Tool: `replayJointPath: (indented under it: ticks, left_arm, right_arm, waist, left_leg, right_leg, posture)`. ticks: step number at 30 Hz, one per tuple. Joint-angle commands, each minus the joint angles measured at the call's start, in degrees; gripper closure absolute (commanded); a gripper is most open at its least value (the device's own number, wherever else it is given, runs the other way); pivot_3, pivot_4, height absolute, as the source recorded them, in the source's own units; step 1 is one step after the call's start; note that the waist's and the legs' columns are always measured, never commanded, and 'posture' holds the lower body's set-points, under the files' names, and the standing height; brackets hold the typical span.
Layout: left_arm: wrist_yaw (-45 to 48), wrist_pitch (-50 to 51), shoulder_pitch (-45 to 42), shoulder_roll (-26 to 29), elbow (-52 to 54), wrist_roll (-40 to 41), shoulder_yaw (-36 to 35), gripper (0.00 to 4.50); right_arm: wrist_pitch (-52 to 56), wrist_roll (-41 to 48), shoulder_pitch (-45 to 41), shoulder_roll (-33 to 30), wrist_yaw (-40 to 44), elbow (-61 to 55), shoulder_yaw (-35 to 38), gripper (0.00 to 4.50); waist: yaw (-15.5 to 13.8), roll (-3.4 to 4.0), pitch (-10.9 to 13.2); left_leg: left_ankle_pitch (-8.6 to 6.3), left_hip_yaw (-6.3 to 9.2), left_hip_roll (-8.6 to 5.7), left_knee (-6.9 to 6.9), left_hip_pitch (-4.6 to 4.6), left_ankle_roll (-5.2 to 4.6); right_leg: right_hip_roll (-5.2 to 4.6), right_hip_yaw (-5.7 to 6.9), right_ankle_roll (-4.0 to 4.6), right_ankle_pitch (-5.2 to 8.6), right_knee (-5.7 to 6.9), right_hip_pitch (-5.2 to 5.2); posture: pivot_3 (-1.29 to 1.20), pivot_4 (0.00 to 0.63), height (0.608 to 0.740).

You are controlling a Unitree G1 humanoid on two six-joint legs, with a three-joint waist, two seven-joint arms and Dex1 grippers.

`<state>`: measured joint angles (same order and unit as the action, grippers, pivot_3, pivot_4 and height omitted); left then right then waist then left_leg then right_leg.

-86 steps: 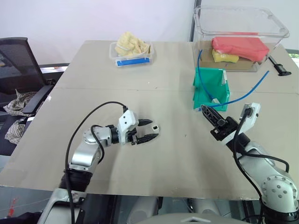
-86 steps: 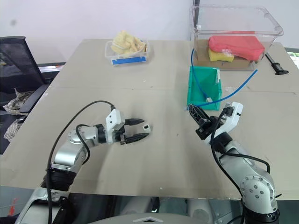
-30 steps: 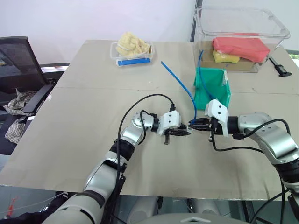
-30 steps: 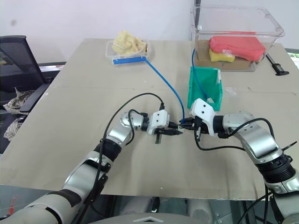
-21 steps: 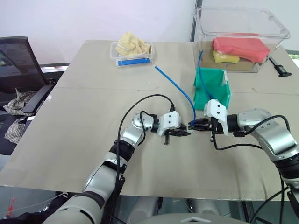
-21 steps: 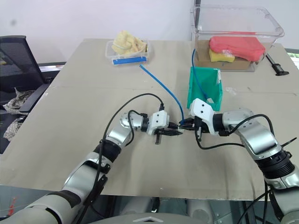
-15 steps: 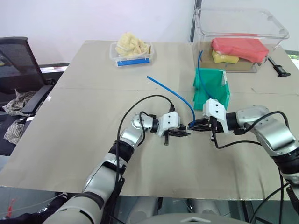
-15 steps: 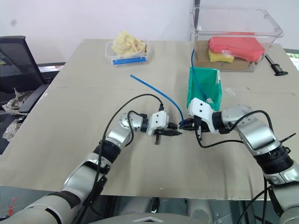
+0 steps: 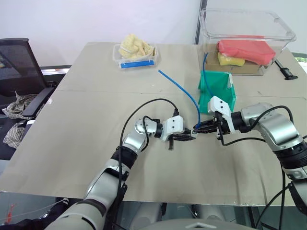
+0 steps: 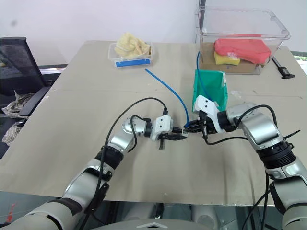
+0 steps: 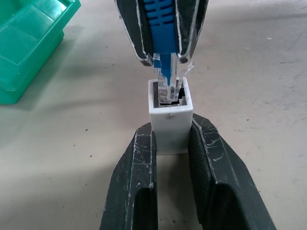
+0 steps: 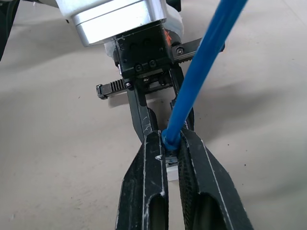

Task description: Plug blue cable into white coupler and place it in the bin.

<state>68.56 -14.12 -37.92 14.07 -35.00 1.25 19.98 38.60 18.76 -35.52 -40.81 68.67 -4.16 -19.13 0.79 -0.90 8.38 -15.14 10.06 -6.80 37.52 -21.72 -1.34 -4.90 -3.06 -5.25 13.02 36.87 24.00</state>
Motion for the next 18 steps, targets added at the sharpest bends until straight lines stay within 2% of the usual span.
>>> replayJointPath:
  ticks: [1,18]
  left_arm:
    - [0.6,-0.4,0.1,-0.3,3.3,0.7,0.0,4.19]
    - [0.7,-0.6,0.1,-0.1,3.5,0.6,0.4,4.19]
  right_arm:
    - [2.7,-3.0,2.9,-0.7,1.0,0.8,-5.5,4.5]
    - [3.6,-6.4,0.1,-0.7,2.5,1.3,-9.1,4.5]
  waist:
    - [0.0,0.0,0.0]
    - [-0.1,0.02,0.0]
  left_leg:
    - [0.0,0.01,0.0,0.0,0.0,0.0]
    - [0.0,0.04,-0.02,0.0,-0.02,0.0]
  right_leg:
    - [0.0,0.01,0.0,0.0,0.0,0.0]
    - [-0.02,0.05,0.0,0.0,-0.01,-0.01]
  posture:
    - [0.0,0.15,0.74]
    - [0.0,0.15,0.74]
